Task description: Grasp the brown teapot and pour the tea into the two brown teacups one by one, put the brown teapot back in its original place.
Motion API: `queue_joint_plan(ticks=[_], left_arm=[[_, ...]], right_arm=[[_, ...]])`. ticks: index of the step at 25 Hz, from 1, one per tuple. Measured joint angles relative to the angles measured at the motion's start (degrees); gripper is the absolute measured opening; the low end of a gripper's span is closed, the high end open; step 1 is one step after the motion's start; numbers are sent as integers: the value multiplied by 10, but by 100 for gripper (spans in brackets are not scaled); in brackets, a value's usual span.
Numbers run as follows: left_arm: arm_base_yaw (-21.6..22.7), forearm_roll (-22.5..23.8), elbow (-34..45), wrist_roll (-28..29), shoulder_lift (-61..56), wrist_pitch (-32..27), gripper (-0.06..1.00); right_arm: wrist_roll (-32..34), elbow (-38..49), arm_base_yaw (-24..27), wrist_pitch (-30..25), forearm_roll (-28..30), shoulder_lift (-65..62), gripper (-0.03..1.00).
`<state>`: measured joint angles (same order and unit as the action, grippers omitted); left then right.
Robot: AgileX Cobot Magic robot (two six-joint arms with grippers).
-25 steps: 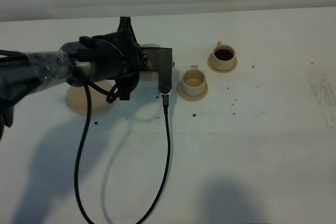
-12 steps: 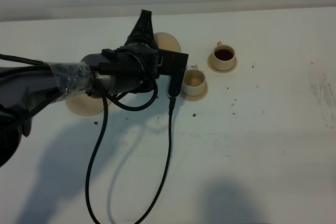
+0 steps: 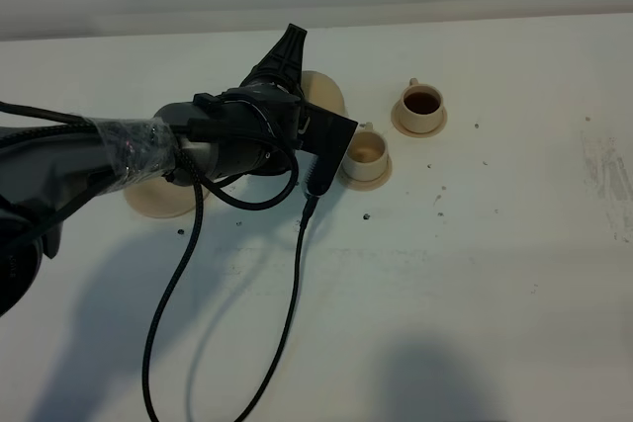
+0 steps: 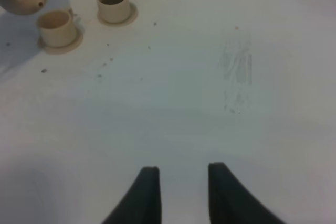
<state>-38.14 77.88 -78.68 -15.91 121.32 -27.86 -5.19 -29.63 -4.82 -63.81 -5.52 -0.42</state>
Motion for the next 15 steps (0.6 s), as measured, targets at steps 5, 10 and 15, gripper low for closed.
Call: queue_joint_plan(ticks=[5,10,15], left_arm=[[0,-1,0,-22,0,9,9],[-2,5,0,-24,3,5,9],[-11,28,0,-23,10,-3,9]], right_arm=[[0,0,0,0,0,0,22],[0,0,0,0,0,0,22],[0,0,0,0,0,0,22]])
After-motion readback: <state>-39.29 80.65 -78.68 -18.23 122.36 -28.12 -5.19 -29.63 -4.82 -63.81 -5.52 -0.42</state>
